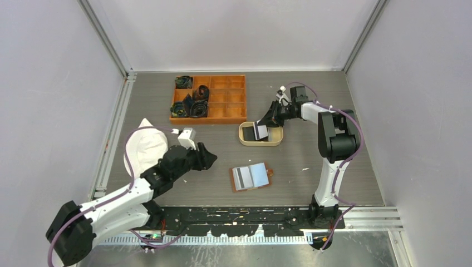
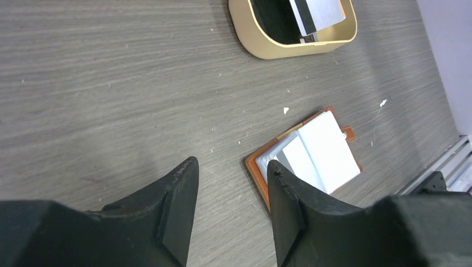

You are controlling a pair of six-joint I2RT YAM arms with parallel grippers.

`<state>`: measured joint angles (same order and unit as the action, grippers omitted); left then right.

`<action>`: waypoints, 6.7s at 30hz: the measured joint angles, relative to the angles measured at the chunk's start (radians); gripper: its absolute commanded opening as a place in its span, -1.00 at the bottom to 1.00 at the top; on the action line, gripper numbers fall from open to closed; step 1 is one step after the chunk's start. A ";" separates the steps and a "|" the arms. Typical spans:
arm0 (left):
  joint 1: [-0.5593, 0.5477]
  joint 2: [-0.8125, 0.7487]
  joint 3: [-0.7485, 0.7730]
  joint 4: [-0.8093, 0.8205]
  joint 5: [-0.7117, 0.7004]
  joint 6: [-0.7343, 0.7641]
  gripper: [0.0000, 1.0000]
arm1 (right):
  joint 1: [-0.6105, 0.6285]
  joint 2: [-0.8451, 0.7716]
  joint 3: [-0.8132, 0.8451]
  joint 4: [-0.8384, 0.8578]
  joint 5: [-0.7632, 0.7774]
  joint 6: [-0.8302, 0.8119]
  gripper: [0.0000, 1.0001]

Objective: Put the credit cards into the card holder
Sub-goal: Pick up the credit card from the storage box, then insert the credit card into the card holder.

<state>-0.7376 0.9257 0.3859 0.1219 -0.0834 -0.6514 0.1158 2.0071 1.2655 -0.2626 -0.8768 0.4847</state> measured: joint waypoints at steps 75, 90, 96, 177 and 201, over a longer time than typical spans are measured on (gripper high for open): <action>-0.075 0.079 -0.207 0.709 0.330 -0.191 0.46 | -0.068 -0.532 -0.192 -0.095 -0.205 -0.336 -0.98; -0.133 0.384 0.024 0.886 0.304 -0.174 -0.04 | 0.141 -0.742 -0.291 -0.006 -0.332 -0.332 -0.97; -0.142 0.461 0.090 0.933 0.336 -0.205 -0.56 | 0.160 -0.742 -0.299 0.001 -0.341 -0.332 -0.97; -0.066 0.303 -0.130 0.701 0.416 -0.341 -1.00 | 0.334 -0.804 -0.487 -0.610 0.188 -1.807 0.33; -0.066 0.729 -0.063 0.900 0.374 -0.451 -1.00 | 0.452 -0.689 -0.542 -0.551 0.328 -1.973 0.17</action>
<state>-0.8032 1.6547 0.3225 1.0214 0.2905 -1.1023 0.5678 1.3186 0.7235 -0.8139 -0.5491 -1.4887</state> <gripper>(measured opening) 0.009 0.595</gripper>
